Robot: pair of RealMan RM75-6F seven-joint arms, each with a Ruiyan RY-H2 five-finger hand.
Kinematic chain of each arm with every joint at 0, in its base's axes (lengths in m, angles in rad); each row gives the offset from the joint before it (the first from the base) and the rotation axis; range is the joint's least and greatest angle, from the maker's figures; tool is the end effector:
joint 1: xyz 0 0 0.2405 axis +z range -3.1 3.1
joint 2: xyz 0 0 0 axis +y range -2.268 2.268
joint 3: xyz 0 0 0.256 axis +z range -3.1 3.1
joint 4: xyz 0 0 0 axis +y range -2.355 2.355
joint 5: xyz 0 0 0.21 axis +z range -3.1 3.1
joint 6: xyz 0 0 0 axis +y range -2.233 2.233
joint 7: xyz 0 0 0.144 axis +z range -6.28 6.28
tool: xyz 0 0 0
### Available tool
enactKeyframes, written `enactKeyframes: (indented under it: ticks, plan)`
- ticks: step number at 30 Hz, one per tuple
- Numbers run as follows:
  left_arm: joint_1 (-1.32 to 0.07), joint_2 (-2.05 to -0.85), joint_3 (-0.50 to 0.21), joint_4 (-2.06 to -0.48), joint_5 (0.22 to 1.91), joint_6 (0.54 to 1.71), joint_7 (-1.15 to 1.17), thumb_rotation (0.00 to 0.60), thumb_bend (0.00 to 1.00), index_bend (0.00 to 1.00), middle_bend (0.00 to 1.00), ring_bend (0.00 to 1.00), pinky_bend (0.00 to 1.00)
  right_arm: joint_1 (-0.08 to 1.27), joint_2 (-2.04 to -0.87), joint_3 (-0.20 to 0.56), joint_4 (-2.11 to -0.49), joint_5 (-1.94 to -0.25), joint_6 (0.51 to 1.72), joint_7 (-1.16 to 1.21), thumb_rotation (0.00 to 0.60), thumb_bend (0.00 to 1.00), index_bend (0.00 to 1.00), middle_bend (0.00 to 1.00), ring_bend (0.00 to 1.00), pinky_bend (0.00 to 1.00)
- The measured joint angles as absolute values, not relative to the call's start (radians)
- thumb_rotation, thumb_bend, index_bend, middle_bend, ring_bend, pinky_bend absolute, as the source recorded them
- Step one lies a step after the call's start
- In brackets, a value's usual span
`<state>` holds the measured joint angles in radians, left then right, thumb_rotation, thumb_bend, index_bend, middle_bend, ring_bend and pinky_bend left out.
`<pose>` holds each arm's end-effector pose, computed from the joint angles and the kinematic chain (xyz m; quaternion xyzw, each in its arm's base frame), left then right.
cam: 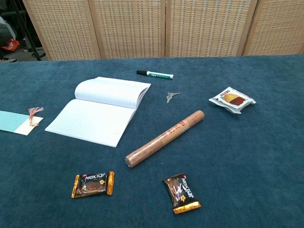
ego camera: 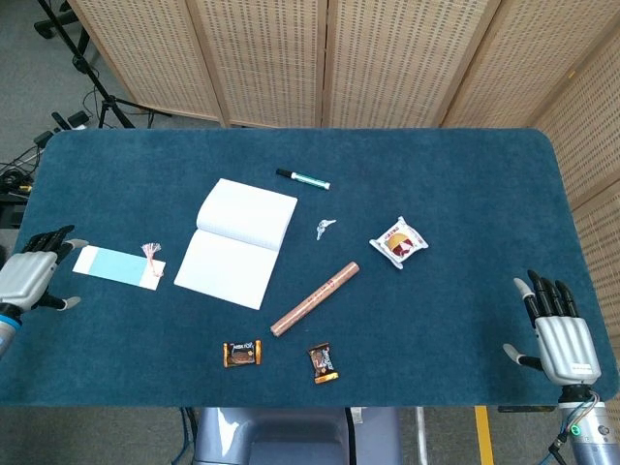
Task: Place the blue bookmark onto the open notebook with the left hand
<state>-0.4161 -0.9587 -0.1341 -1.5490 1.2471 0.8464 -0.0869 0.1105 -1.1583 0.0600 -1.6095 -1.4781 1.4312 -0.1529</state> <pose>-0.3164 0.2951 0.1752 -0.6584 -0.4708 -0.2554 0.5288 -0.3081 -0.1907 0.1420 0.6239 -0.3627 0.3466 0.5992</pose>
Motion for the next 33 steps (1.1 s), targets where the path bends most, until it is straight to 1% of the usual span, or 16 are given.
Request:
enactKeyframes:
  ticks: [6, 14, 22, 33]
  plan:
    - [-0.485, -0.984, -0.139, -1.456, 1.173, 0.764, -0.048, 0.600, 0.17, 0.31, 0.00, 0.00, 0.00, 0.110, -1.158, 0.062, -1.605, -1.474, 1.433, -0.146, 0.600, 0.16, 0.00, 0.00, 0.00, 0.01]
    - [-0.542, -1.052, -0.130, -1.373, 1.097, 0.708, 0.036, 0.600, 0.18, 0.31, 0.00, 0.00, 0.00, 0.111, -1.160, 0.062, -1.602, -1.476, 1.432, -0.143, 0.600, 0.16, 0.00, 0.00, 0.00, 0.01]
    - [-0.575, -1.134, -0.112, -1.289, 1.052, 0.690, 0.099, 0.600, 0.17, 0.31, 0.00, 0.00, 0.00, 0.112, -1.161, 0.068, -1.598, -1.463, 1.430, -0.139, 0.600, 0.16, 0.00, 0.00, 0.00, 0.01]
    - [-0.610, -1.216, -0.085, -1.200, 1.052, 0.682, 0.173, 0.600, 0.17, 0.31, 0.00, 0.00, 0.00, 0.116, -1.166, 0.075, -1.589, -1.446, 1.420, -0.135, 0.600, 0.17, 0.00, 0.00, 0.00, 0.01]
